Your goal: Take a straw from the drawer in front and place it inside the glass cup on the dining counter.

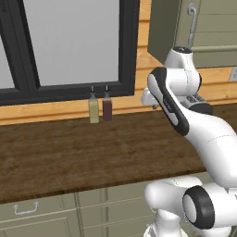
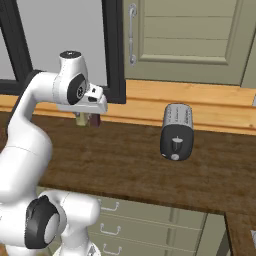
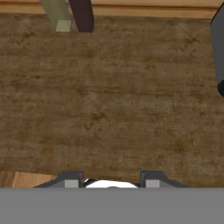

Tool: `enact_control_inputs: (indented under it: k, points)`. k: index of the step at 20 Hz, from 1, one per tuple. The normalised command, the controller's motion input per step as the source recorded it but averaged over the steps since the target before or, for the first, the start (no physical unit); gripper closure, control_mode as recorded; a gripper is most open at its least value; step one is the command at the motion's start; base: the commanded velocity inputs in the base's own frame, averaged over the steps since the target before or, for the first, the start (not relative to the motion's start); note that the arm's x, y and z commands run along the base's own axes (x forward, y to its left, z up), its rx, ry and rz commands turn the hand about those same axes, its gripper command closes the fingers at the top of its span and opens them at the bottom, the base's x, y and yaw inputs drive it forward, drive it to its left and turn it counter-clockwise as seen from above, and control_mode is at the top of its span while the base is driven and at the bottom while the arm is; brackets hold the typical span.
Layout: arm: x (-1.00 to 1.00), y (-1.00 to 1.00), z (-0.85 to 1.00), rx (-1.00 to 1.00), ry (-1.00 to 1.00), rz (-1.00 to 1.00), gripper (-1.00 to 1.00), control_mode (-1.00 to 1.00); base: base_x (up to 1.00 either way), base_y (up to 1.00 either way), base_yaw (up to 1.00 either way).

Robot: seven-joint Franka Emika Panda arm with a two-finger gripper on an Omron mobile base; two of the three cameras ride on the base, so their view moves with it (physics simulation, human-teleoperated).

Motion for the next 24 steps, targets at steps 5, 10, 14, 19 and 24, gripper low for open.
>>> enact_control_inputs:
  k: [5, 10, 14, 19, 24]
  points:
    - [-0.56, 0.00, -0.15, 0.00, -0.08, 0.00, -1.00, -1.00, 0.00, 0.00, 0.00]
    - [-0.79, 0.00, -0.73, 0.00, 0.00, 0.00, -1.00, -1.00, 0.00, 0.00, 0.00]
    - [-0.61, -0.01, -0.54, 0.00, -0.04, 0.00, -1.00, -1.00, 0.00, 0.00, 0.00]
    - [-0.64, 0.00, -0.17, 0.00, -0.15, 0.00, -1.00, -1.00, 0.00, 0.00, 0.00]
    - [-0.51, 0.00, -0.11, 0.00, -0.17, 0.00, -1.00, -1.00, 0.00, 0.00, 0.00]
